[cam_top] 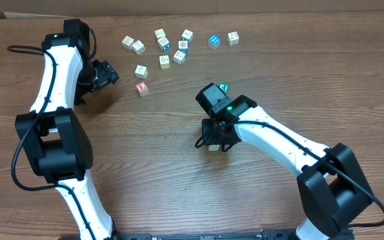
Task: Form a tower
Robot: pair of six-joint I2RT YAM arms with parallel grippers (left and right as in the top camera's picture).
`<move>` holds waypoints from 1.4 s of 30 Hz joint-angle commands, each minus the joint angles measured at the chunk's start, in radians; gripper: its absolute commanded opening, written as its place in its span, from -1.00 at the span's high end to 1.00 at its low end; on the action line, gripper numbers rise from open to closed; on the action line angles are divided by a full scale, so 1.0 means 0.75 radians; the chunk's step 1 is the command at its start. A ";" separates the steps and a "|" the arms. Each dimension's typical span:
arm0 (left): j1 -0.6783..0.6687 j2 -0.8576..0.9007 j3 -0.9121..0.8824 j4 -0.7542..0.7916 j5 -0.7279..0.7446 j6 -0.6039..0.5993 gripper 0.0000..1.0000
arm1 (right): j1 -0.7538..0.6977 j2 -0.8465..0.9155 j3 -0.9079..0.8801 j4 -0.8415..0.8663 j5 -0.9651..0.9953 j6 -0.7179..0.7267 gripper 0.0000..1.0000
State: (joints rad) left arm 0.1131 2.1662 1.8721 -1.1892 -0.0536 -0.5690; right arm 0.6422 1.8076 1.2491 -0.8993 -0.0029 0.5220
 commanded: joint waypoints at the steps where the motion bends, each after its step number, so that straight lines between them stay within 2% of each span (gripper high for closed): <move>1: -0.004 -0.038 0.021 -0.004 -0.012 0.021 -0.99 | 0.005 -0.011 -0.006 0.007 0.001 -0.003 -0.10; 6: -0.004 -0.038 0.021 -0.004 -0.011 0.021 -0.99 | 0.005 -0.011 -0.006 0.011 0.002 -0.003 -0.66; 9: -0.004 -0.038 0.021 -0.004 -0.011 0.021 -0.99 | 0.005 -0.011 -0.006 0.022 0.002 -0.003 -0.82; 13: -0.004 -0.038 0.021 -0.004 -0.011 0.021 -0.99 | -0.017 -0.011 0.024 0.015 0.002 -0.003 -0.83; 17: -0.004 -0.038 0.021 -0.004 -0.011 0.021 -0.99 | -0.082 -0.011 0.187 -0.135 0.002 -0.005 -0.82; 23: -0.004 -0.038 0.021 -0.004 -0.011 0.021 -0.99 | -0.219 -0.011 0.637 -0.434 0.002 -0.086 -0.82; 27: -0.004 -0.038 0.021 -0.004 -0.012 0.021 -0.99 | -0.310 -0.011 0.929 -0.528 0.003 -0.115 -0.81; 32: -0.004 -0.038 0.021 -0.004 -0.011 0.021 -0.99 | -0.411 -0.011 1.126 -0.470 0.003 -0.173 -0.80; 42: -0.004 -0.038 0.021 -0.004 -0.011 0.021 -0.99 | -0.484 0.069 1.130 -0.163 0.018 -0.259 -0.80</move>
State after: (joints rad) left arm 0.1131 2.1662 1.8721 -1.1892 -0.0536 -0.5686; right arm 0.2779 1.8210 2.0830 -1.0485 0.0010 0.3676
